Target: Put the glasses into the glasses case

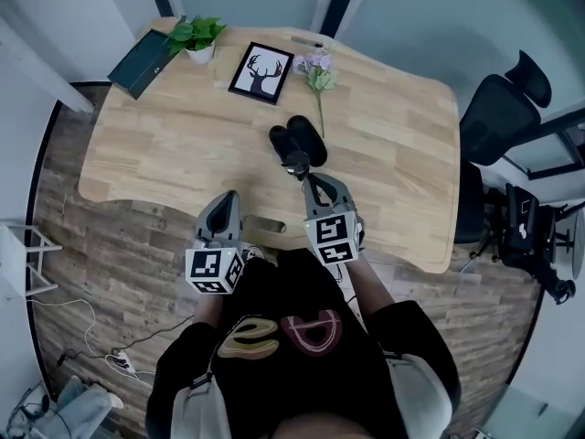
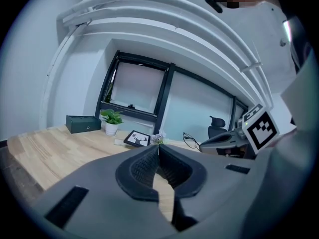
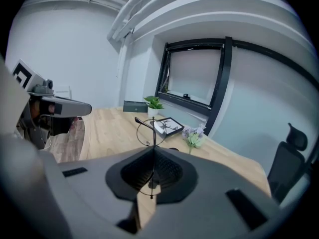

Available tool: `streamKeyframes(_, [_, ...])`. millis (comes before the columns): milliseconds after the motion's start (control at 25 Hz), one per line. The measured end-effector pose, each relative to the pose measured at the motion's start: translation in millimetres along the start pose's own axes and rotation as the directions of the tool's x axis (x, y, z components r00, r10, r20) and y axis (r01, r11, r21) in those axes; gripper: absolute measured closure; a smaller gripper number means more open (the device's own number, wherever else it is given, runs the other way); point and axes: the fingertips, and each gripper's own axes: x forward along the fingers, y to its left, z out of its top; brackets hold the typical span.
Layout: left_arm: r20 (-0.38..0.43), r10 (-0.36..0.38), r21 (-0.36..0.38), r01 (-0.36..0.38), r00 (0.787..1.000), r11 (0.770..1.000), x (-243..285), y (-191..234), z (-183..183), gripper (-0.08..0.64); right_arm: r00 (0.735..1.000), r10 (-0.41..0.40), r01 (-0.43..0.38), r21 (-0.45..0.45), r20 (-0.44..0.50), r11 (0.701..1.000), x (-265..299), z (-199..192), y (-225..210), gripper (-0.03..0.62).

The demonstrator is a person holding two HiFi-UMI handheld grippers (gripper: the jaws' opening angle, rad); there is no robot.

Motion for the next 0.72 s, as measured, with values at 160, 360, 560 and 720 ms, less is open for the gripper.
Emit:
streamKeyframes(160, [0.008,0.02,-0.001,-0.02,1.0,1.0,6.9,0.2,4.3,0.543,1.0,0.016,-0.017,-0.037,-0.018,0.999,16.5,1.7,-11.9,0.575])
streamKeyframes(360, [0.016,0.045,0.004,-0.045,0.999,0.999,12.3,-1.1,6.0,0.543,0.998,0.042,-0.045,-0.055,-0.041,0.997,37.5,1.1,-22.0,0.575])
streamKeyframes(560, [0.012,0.077,-0.018,-0.077,0.997,0.997,14.4,0.2,3.2,0.543,0.995,0.072,-0.074,-0.027,-0.073,0.997,57.3,-5.6,-26.2,0.575])
streamKeyframes(720, [0.008,0.089,-0.007,-0.089,0.996,0.996,17.1,-1.6,3.2,0.541,0.99,0.094,-0.096,-0.023,-0.103,0.995,70.4,-12.0,-28.1,0.575])
